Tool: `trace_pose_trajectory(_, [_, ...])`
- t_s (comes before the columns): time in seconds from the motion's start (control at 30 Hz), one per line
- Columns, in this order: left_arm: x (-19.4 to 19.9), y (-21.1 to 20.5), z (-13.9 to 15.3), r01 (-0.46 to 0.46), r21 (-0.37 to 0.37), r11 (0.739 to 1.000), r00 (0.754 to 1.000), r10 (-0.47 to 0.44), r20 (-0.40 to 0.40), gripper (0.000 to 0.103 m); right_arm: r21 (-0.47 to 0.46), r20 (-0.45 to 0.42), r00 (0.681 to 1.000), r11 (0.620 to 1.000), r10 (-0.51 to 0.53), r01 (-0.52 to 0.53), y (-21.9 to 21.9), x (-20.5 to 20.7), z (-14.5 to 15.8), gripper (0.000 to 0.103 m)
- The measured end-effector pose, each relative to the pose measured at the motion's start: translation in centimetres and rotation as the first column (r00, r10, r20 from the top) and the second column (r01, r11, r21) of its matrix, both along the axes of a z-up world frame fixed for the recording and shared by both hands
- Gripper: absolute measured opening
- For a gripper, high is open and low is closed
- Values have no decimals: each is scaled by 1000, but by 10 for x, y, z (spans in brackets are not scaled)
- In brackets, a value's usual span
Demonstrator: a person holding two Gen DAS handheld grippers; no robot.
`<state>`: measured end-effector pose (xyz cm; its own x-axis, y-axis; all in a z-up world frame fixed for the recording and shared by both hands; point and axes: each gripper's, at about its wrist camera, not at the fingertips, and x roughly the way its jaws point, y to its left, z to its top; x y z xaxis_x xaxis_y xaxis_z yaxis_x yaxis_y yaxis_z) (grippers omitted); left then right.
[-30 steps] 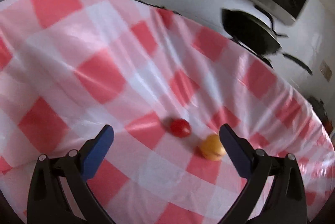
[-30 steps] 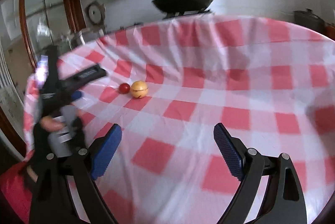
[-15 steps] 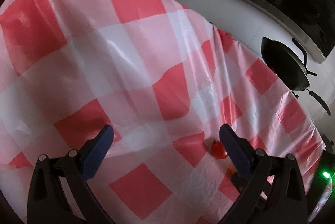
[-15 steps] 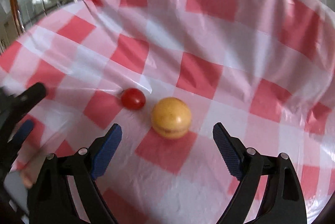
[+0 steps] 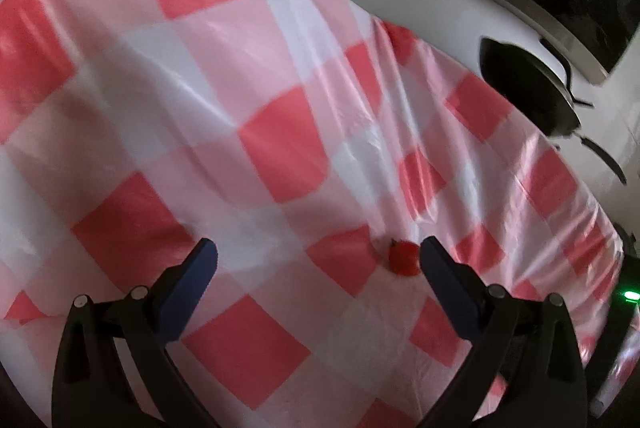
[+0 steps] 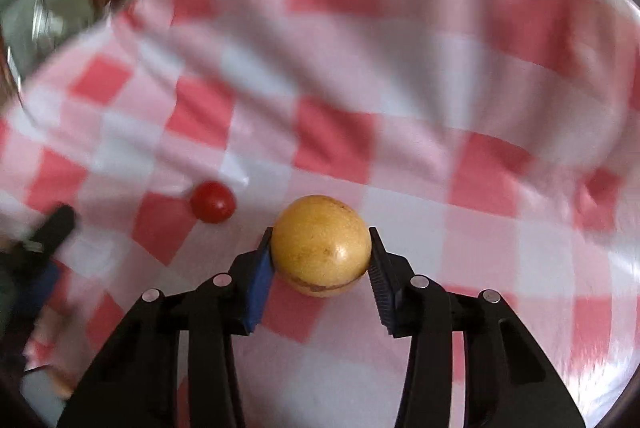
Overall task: Organize fruits
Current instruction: 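Grasp the yellow melon with the right tool while the left tool grasps the small tomato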
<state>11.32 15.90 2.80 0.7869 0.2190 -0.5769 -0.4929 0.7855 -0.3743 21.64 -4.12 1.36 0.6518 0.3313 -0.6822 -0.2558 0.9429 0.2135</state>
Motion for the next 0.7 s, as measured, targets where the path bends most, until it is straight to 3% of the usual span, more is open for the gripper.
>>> trace_pose_trajectory(0.17, [17,-23,-4,164,2,986,986,-164,-32,101,74,56,981,981,-185,181,-74,-14,1,43])
trace_pose_trajectory(0.27, [20,-42,-2,231,63,971,972,-229,-45,101,141,63,956,951,-286,275,-115,-11,3,43])
trace_pose_trajectory(0.4, [26,-60,-2,290,112,950,957,-285,-59,101,164,80,919,915,-386,369,-146,-5,2,44])
trace_pose_trajectory(0.6, [56,-71,-6,302,109,947,951,-292,-98,100,247,9,907,879,-422,407,-166,3,-9,44])
trace_pose_trajectory(0.7, [78,-74,-9,314,166,935,943,-287,-170,86,253,11,909,881,-416,400,-167,1,-6,44])
